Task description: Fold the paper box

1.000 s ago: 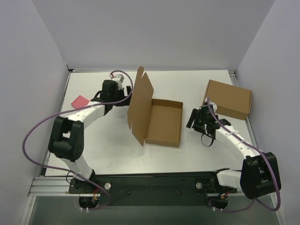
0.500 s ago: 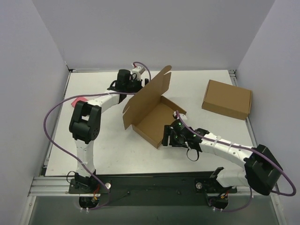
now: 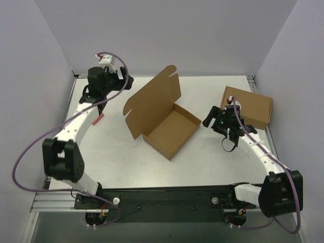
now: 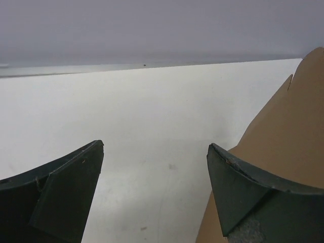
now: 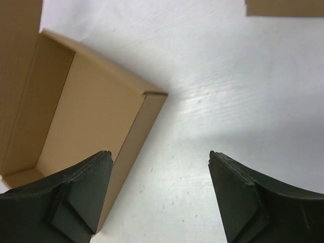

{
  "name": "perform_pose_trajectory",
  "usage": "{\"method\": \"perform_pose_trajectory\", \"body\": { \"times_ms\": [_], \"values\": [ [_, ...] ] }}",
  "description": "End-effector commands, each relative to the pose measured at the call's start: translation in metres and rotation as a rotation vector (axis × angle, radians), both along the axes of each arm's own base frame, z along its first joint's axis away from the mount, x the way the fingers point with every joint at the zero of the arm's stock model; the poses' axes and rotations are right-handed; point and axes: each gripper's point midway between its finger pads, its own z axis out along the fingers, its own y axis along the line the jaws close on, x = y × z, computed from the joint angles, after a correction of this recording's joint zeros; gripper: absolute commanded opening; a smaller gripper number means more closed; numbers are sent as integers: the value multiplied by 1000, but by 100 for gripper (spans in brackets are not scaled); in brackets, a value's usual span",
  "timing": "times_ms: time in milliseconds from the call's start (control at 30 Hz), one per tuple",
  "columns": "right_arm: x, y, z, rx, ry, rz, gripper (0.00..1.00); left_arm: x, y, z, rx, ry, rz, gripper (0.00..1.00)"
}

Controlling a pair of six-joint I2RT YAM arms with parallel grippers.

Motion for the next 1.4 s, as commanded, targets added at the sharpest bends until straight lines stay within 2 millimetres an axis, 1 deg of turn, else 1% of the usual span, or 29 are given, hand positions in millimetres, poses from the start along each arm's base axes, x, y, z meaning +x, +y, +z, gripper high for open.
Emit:
{"method": "perform_pose_trajectory", "body": {
  "times_ms": [0, 33, 67, 100, 133, 167, 200, 233, 267, 333, 400, 467, 567, 600, 667, 700, 733, 800, 833, 933, 967, 1000, 1033, 1067, 1133, 1167, 1267, 1300, 1367],
  "values": [
    [46, -11, 16, 42, -39, 42, 78, -55, 58, 1, 10, 32, 322, 93],
    [54, -13, 6, 52, -7, 42, 78, -68, 67, -21, 30, 78, 360, 93],
    [66, -15, 14, 57, -23, 45, 78, -86, 71, -15, 12, 76, 379, 93],
    [80, -14, 20, 65, -56, 49, 77, -97, 73, -23, 11, 93, 389, 93],
    [87, -13, 6, 68, -22, 50, 77, -113, 79, -48, 23, 141, 411, 93],
    [101, -13, 14, 68, -44, 50, 77, -132, 79, -47, 2, 135, 418, 93],
    [107, -14, 10, 68, -33, 48, 76, -143, 80, -54, -7, 140, 430, 93],
    [113, -11, -7, 74, 9, 52, 76, -153, 84, -60, -18, 143, 450, 93],
    [123, -10, -3, 79, 0, 49, 74, -173, 85, -77, -28, 165, 456, 93],
    [131, -2, -25, 104, 41, 55, 72, -190, 95, -92, -18, 191, 510, 93],
    [134, 13, -35, 108, 55, 84, 70, -209, 98, -115, -14, 248, 527, 94],
    [132, 21, -51, 91, 90, 97, 70, -220, 90, -130, -24, 305, 490, 94],
    [120, 32, -63, 58, 121, 105, 70, -231, 63, -153, -55, 366, 411, 93],
    [116, 34, -66, 53, 127, 105, 70, -239, 45, -165, -41, 385, 351, 93],
    [100, 41, -73, 36, 149, 116, 70, -242, 35, -184, -22, 415, 360, 93],
    [96, 41, -70, 31, 143, 113, 70, -247, 34, -201, -6, 449, 363, 93],
    [83, 42, -79, 31, 170, 116, 70, -251, 28, -216, -1, 498, 343, 93],
    [67, 48, -77, 61, 175, 132, 70, -243, 18, -221, -24, 487, 319, 93],
    [51, 47, -88, 67, 208, 133, 70, -241, 17, -227, -7, 495, 315, 93],
    [24, 56, -84, 121, 209, 161, 70, -215, 6, -211, -9, 412, 286, 93],
    [1, 58, -97, 128, 248, 168, 70, -206, 2, -203, -20, 376, 272, 93],
    [-6, 62, -87, 141, 221, 184, 70, -200, -1, -199, -17, 355, 254, 93],
    [-17, 64, -89, 148, 227, 196, 70, -196, -7, -202, 13, 353, 218, 94],
    [-33, 64, -96, 144, 251, 205, 70, -184, -16, -189, -5, 310, 187, 94],
    [-46, 67, -88, 154, 232, 213, 70, -176, -26, -194, 16, 316, 141, 94],
    [-52, 66, -87, 157, 236, 209, 70, -169, -29, -188, 6, 308, 135, 94],
    [-60, 54, -72, 140, 200, 167, 70, -166, -22, -189, -14, 318, 148, 94],
    [-56, 52, -55, 142, 143, 165, 70, -165, -14, -189, -30, 326, 156, 94],
    [-55, 43, -42, 122, 109, 161, 72, -165, -3, -179, -50, 310, 160, 94]
  ]
}}
